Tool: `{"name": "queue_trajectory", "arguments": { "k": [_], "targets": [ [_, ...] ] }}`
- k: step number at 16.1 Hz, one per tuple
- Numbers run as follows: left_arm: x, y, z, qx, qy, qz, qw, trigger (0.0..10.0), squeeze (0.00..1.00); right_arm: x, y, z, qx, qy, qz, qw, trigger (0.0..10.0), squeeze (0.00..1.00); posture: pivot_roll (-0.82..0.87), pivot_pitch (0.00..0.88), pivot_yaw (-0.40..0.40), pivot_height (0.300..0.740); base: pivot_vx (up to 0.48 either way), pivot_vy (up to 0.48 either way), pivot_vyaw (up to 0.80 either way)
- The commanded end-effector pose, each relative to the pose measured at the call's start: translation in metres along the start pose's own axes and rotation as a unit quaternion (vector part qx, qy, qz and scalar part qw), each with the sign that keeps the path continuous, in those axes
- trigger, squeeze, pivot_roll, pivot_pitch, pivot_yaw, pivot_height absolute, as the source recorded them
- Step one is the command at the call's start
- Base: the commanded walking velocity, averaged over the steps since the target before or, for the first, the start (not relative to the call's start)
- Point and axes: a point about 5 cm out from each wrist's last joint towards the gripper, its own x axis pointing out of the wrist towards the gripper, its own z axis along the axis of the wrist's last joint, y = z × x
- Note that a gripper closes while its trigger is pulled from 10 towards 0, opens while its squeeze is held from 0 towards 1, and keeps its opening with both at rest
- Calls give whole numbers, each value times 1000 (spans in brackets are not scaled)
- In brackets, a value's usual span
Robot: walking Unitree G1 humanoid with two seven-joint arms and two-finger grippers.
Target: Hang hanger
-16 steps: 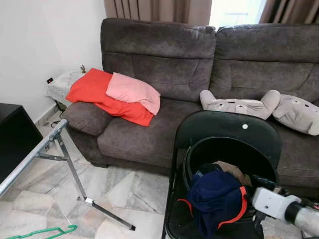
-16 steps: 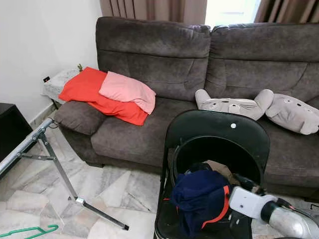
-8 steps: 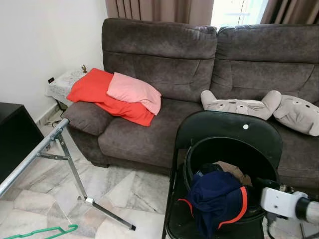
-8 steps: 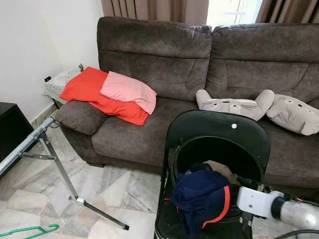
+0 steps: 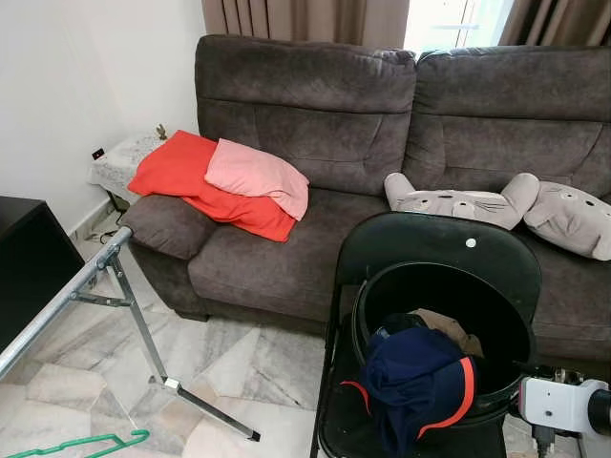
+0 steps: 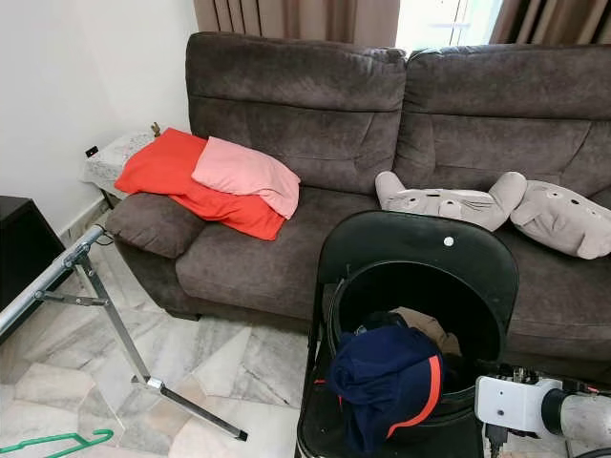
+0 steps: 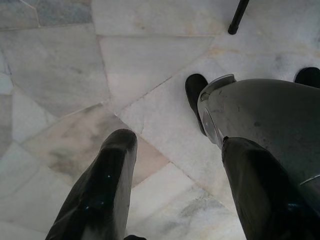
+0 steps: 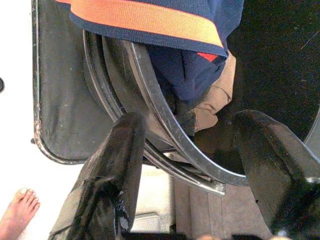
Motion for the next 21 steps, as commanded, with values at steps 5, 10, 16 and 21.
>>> {"name": "queue_trajectory", "arguments": {
  "k": [5, 10, 16, 21],
  "targets": [
    [0, 1, -2, 1, 5, 0, 1000, 10000, 0, -2, -3, 0, -10, 3, 2, 1000, 10000, 0, -27, 0, 43, 740, 0, 0, 0],
    [0, 1, -2, 1, 5, 0, 1000, 10000, 0, -2, -3, 0, -10, 3, 2, 1000, 10000, 0, -27, 0, 43, 740, 0, 0, 0],
    [0, 1, -2, 1, 5, -1, 1000, 10000, 0, -1, -48, 36, 108, -123, -292, 942, 10000, 0, -20, 0, 40, 740, 0, 0, 0],
    [0, 1, -2, 0, 5, -3, 1000, 10000, 0, 0, -49, 36, 118, -127, -296, 939, 10000, 0, -18, 0, 37, 740, 0, 0, 0]
  ]
}}
